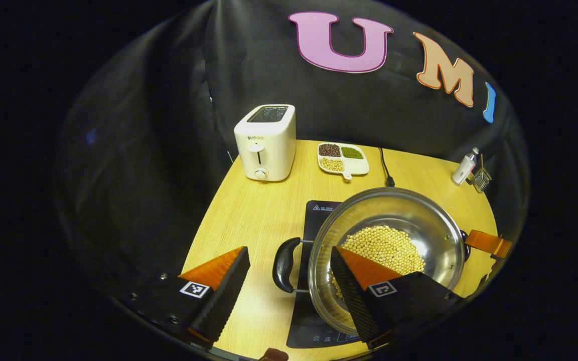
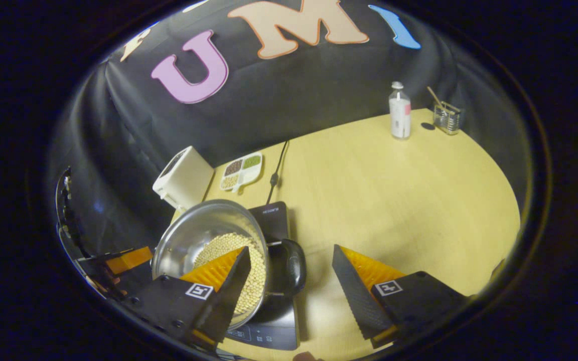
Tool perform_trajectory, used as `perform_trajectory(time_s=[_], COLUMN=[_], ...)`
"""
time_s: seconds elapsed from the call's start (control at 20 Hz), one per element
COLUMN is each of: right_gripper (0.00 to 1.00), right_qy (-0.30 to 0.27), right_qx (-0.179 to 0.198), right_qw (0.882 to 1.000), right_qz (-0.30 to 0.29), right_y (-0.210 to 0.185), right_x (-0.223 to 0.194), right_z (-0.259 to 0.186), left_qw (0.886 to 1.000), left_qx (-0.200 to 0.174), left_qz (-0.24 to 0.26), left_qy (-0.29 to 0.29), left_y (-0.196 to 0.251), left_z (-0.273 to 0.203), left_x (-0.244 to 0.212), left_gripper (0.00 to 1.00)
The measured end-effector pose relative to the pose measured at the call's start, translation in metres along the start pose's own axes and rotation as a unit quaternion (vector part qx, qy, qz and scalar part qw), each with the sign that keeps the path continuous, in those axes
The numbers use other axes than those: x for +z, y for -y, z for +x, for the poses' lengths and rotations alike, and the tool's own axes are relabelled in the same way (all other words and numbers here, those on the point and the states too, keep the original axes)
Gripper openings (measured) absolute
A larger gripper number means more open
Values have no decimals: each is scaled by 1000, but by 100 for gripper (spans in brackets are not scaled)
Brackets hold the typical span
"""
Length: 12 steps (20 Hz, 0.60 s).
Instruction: First push the handle of the pot to place it horizontally, then grasp the pot with both hands and set it on the induction cooktop.
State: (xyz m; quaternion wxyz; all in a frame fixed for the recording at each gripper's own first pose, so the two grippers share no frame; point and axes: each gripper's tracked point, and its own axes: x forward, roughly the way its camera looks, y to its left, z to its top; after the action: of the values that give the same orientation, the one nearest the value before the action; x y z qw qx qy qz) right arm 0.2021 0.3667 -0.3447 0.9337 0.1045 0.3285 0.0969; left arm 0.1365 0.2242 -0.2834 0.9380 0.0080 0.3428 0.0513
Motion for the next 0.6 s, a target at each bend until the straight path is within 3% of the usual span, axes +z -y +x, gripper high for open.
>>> perform_trajectory(time_s=[0.1,0.15,0.2,0.3,0.35,0.4,0.45,0.5,0.55,0.6], right_gripper=[92,100,92,100,92,100,100,92,100,100], right_qy=[29,45,58,87,103,118,132,144,155,164], right_qx=[-5,-7,-8,-10,-10,-8,-4,1,4,5], right_qw=[1000,999,998,996,994,992,991,988,986,984], right_qz=[0,-2,-5,-16,-24,-31,-39,-48,-59,-68], right_y=[5,9,12,19,22,24,26,28,32,39], right_x=[15,25,33,49,60,69,80,90,100,109], right_z=[-18,-32,-43,-64,-75,-88,-99,-112,-123,-134], left_qw=[1000,999,998,996,995,993,991,989,987,986], left_qx=[13,17,18,19,21,24,26,25,22,19], left_qz=[6,10,10,16,21,26,27,27,28,27], left_qy=[26,46,61,87,99,115,129,146,157,166], left_y=[1,5,8,22,30,38,47,58,69,82], left_z=[-17,-28,-36,-54,-64,-74,-83,-93,-95,-102], left_x=[12,22,29,39,44,51,57,63,64,68], left_gripper=[99,99,98,98,98,98,98,98,98,98])
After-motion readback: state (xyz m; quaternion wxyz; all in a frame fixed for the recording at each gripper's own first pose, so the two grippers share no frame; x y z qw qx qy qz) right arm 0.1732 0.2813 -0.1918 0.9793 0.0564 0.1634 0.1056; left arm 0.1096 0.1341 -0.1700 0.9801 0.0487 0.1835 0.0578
